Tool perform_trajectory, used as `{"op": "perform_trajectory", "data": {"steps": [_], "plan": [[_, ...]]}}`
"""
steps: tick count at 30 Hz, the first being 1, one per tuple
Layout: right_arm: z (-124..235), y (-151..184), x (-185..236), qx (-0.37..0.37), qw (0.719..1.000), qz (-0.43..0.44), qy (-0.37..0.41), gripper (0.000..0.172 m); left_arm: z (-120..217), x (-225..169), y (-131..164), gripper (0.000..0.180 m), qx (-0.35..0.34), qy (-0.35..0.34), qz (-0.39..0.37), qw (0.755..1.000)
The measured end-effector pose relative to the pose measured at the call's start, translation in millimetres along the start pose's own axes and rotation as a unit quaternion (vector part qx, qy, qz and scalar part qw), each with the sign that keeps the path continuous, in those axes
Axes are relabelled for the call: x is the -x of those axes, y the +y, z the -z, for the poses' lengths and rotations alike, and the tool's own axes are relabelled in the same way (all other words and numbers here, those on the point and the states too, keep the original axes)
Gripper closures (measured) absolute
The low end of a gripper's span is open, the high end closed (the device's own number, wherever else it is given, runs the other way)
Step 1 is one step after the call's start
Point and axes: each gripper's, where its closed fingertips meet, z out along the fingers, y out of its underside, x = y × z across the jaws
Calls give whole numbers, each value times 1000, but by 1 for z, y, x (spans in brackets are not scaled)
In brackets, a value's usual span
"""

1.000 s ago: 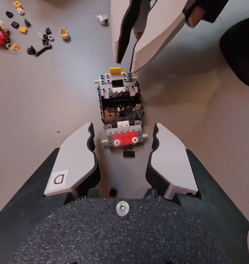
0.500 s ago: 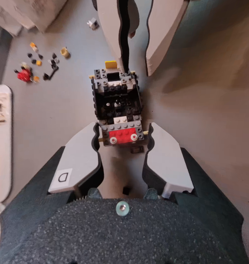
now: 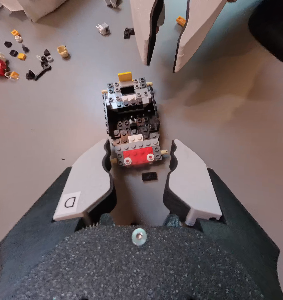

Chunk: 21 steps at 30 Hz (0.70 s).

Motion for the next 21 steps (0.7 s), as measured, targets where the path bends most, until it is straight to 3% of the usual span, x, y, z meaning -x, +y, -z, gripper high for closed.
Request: {"op": "perform_trajectory", "data": {"steps": [4, 9, 15, 18, 21], "plan": [[3, -8, -10, -33, 999, -6, 27, 147, 12, 3, -16, 105, -53, 8, 23, 998], [32, -29, -46, -116, 985, -27, 127, 141, 50, 43, -31, 122, -135, -85, 41, 986], [105, -45, -96, -278, 917, -98, 267, 139, 119, 90, -41, 180, -262, -209, 91, 938], [136, -42, -109, -333, 882, -125, 309, 140, 146, 111, -33, 180, -291, -267, 122, 911], [154, -40, -115, -361, 858, -130, 342, 153, 165, 124, -26, 180, -306, -320, 137, 886]]}}
